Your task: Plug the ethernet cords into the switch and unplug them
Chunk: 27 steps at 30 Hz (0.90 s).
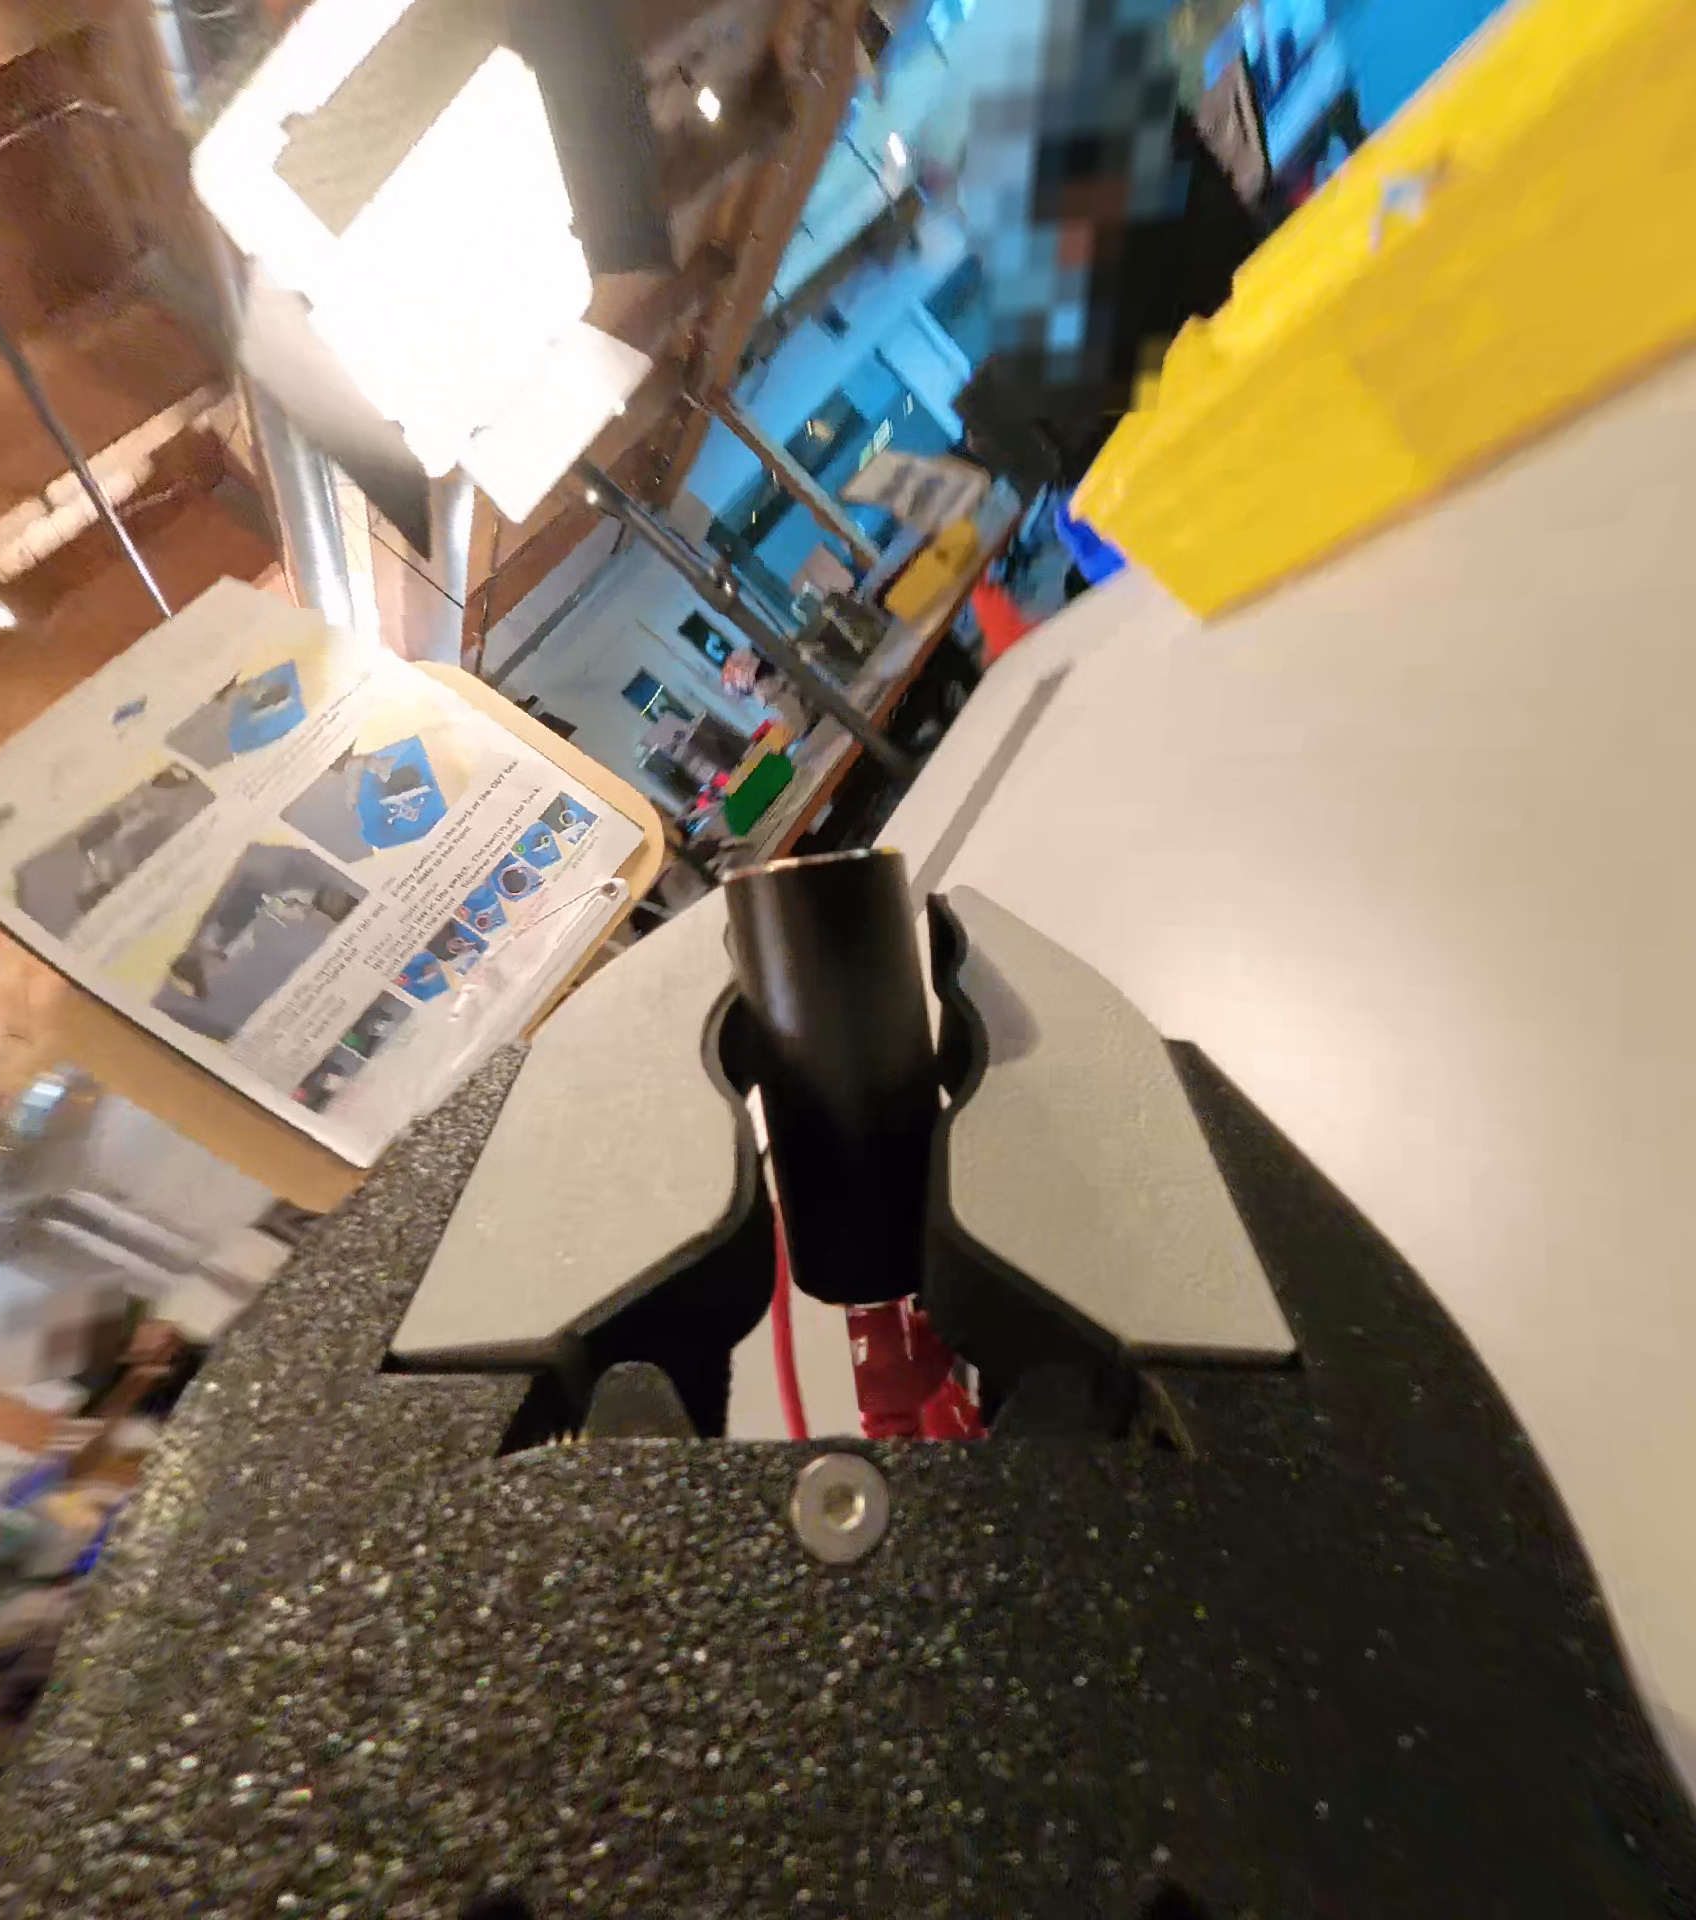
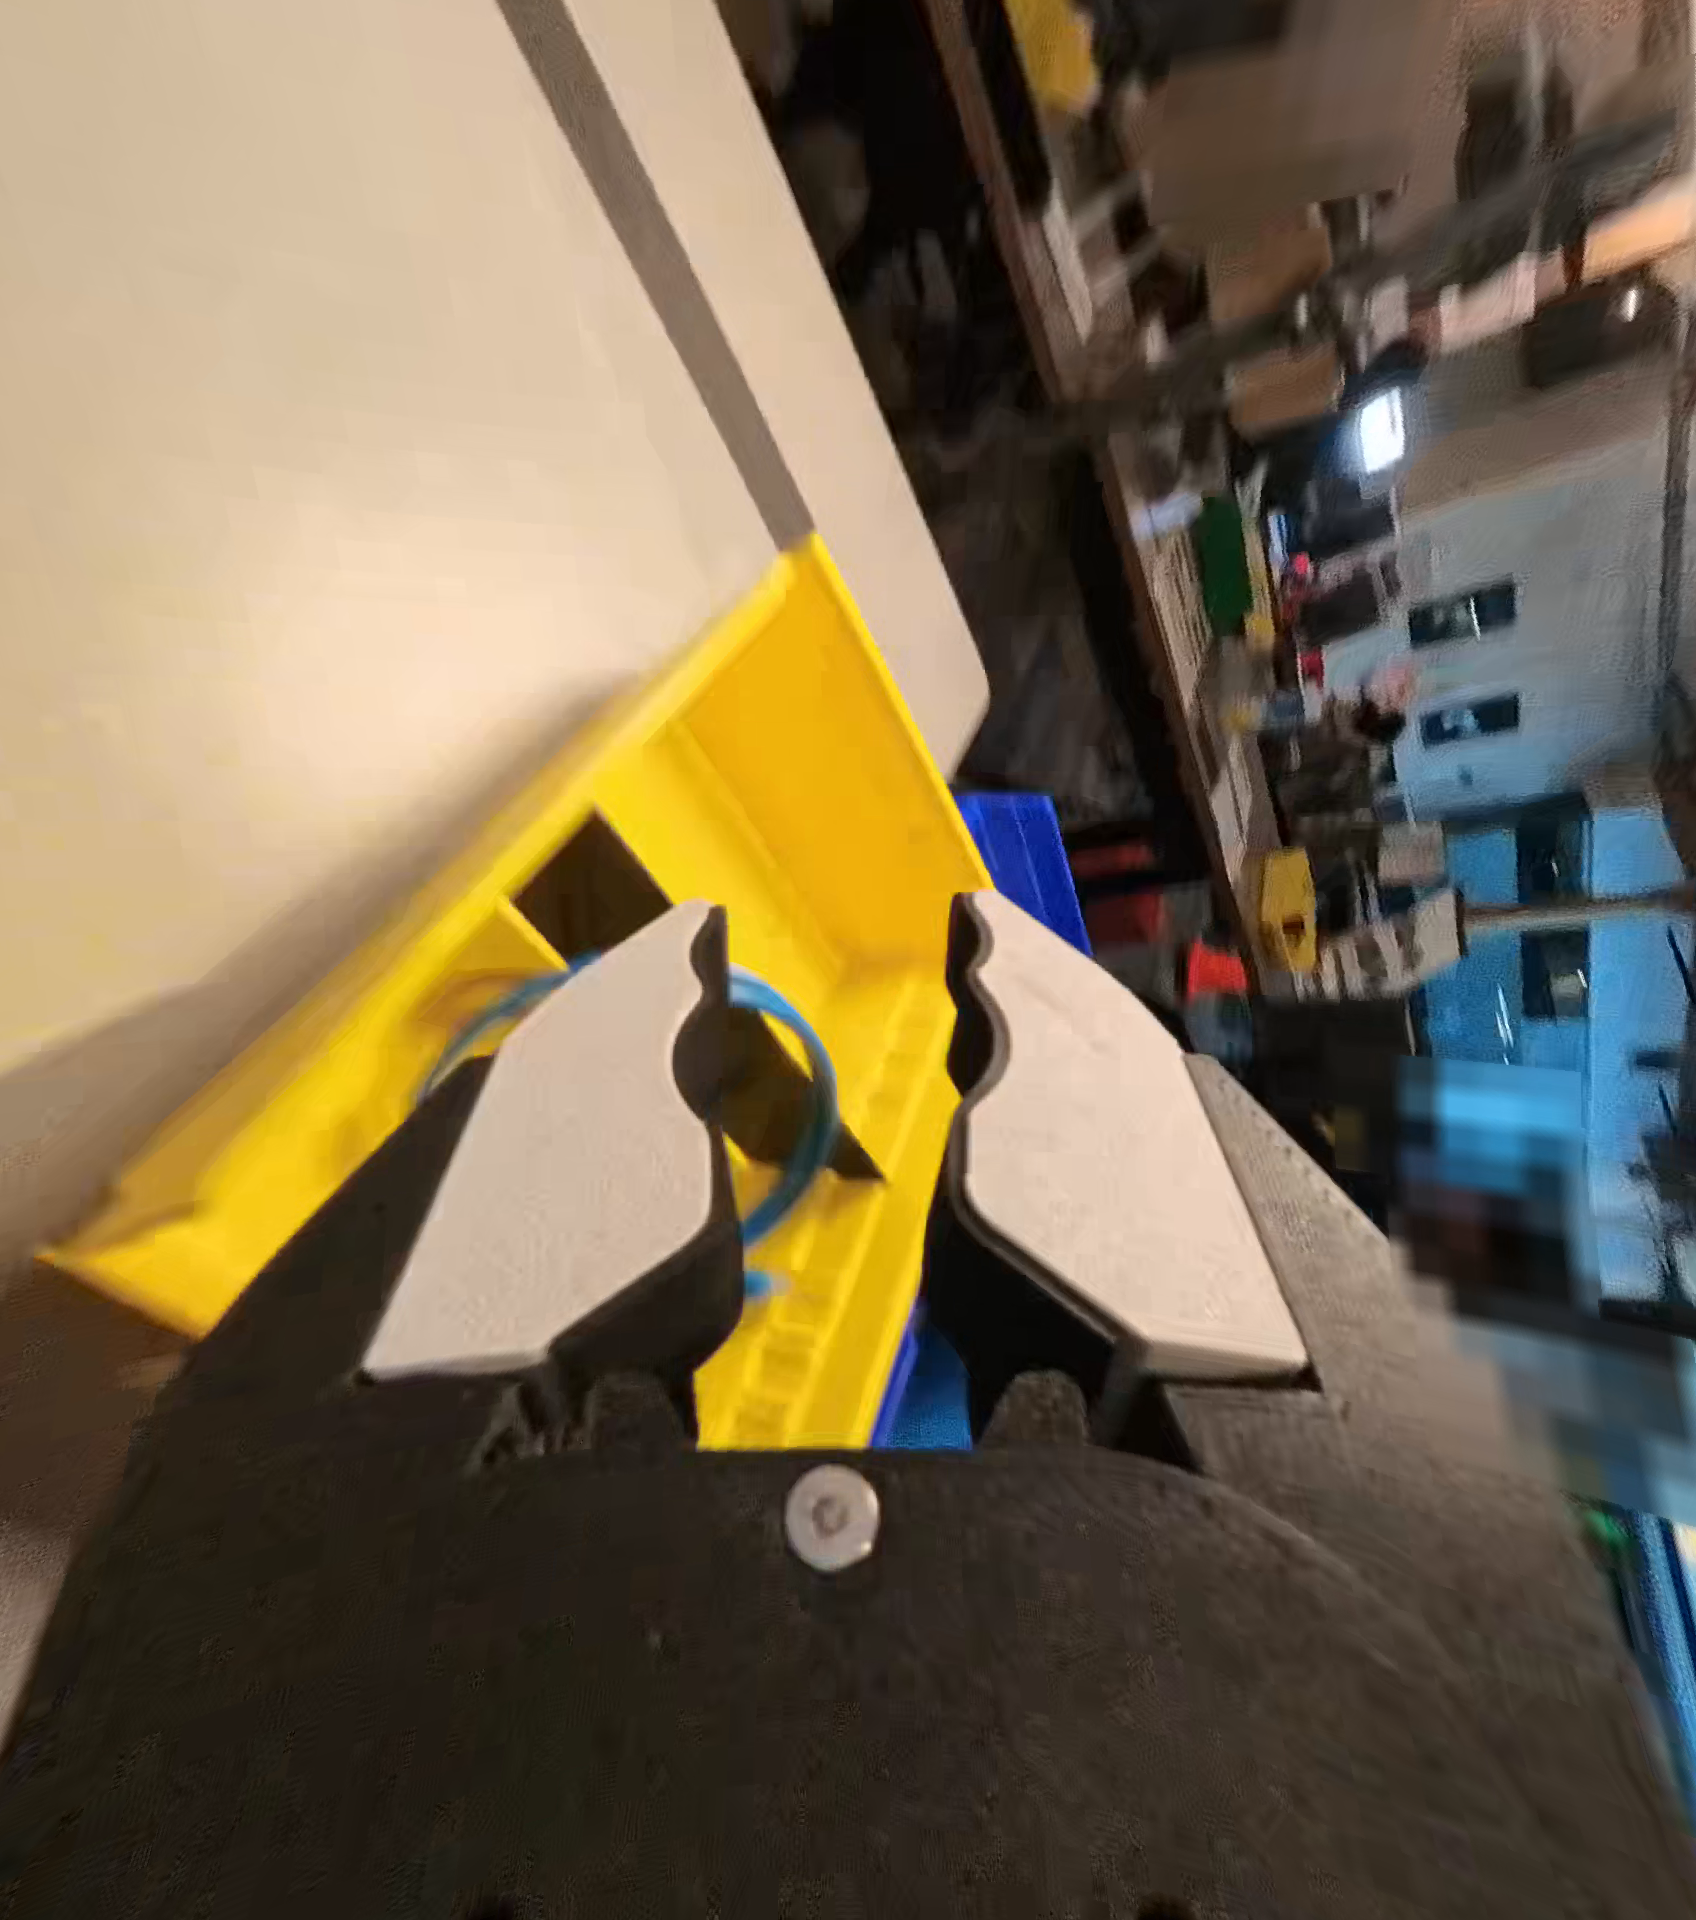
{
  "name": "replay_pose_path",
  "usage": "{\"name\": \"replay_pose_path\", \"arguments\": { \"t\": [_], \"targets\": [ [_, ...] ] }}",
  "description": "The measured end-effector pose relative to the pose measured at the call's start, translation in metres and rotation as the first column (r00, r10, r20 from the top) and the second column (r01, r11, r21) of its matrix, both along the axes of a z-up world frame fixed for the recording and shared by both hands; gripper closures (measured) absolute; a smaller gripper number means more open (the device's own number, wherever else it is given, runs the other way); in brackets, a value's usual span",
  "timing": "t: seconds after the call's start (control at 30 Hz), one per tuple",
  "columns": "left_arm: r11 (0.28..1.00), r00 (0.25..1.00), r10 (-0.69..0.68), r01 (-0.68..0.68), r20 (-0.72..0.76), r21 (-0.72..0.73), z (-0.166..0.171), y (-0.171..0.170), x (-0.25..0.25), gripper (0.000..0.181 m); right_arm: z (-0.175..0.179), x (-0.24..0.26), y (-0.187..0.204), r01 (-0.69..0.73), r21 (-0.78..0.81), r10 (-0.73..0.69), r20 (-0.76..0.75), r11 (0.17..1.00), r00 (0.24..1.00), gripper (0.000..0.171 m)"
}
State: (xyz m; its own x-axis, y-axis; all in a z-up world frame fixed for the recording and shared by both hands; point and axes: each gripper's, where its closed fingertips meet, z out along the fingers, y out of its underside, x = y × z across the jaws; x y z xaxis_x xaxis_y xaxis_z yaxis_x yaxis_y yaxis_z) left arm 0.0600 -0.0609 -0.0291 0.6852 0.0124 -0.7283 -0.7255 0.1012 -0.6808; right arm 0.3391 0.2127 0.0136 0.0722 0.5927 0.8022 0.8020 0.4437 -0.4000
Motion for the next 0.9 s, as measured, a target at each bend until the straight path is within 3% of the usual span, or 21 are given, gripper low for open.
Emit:
{"name": "replay_pose_path", "arguments": {
  "t": [0.1, 0.17, 0.33, 0.43, 0.57, 0.67, 0.8, 0.9],
  "targets": [
    [0.99, 0.966, -0.122, 0.101, 0.229, 0.1, 0.023, -0.014, -0.007, 0.152, -0.001, -0.082, -0.084, -0.323, -0.066, 0.313, -0.131, 0.944, 0.941, 0.137],
    [0.97, 0.911, -0.226, 0.178, 0.344, 0.168, 0.034, -0.024, -0.011, 0.152, -0.006, -0.134, -0.133, -0.475, -0.111, 0.45, -0.195, 0.873, 0.871, 0.138],
    [0.879, 0.678, -0.476, 0.373, 0.561, 0.296, 0.05, -0.04, -0.015, 0.152, -0.016, -0.239, -0.241, -0.753, -0.183, 0.672, -0.354, 0.632, 0.651, 0.137],
    [0.831, 0.552, -0.553, 0.423, 0.624, 0.361, 0.055, -0.044, -0.016, 0.152, -0.028, -0.261, -0.283, -0.805, -0.272, 0.669, -0.453, 0.527, 0.59, 0.134],
    [0.798, 0.48, -0.596, 0.441, 0.644, 0.41, 0.059, -0.047, -0.014, 0.152, -0.038, -0.263, -0.313, -0.824, -0.355, 0.568, -0.6, 0.441, 0.563, 0.132],
    [0.782, 0.458, -0.616, 0.451, 0.641, 0.431, 0.059, -0.047, -0.009, 0.152, -0.039, -0.267, -0.318, -0.806, -0.311, 0.518, -0.638, 0.504, 0.57, 0.131],
    [0.754, 0.437, -0.652, 0.463, 0.619, 0.467, 0.061, -0.05, -0.004, 0.152, -0.036, -0.266, -0.33, -0.809, -0.309, 0.47, -0.688, 0.499, 0.553, 0.132],
    [0.713, 0.403, -0.693, 0.502, 0.597, 0.489, 0.062, -0.053, 0.003, 0.152, -0.041, -0.269, -0.324, -0.781, -0.323, 0.445, -0.678, 0.535, 0.585, 0.133]
  ]
}}
